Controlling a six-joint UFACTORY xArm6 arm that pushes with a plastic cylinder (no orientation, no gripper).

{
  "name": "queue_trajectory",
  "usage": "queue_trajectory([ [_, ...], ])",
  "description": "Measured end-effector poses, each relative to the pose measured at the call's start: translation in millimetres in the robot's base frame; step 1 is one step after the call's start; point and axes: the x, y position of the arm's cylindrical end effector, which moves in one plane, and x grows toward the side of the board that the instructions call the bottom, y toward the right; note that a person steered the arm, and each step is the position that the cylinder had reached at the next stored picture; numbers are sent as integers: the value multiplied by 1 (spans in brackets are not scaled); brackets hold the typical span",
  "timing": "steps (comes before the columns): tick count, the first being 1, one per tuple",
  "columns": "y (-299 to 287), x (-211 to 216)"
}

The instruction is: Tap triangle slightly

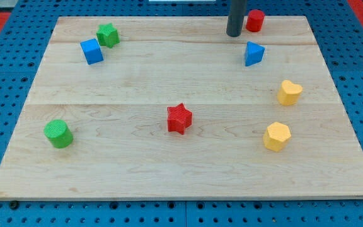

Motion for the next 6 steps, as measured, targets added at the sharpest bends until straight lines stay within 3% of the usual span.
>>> queue_trajectory([
  [1,35,25],
  [2,140,15],
  [3,192,-23],
  [4,192,-70],
  [6,170,-70],
])
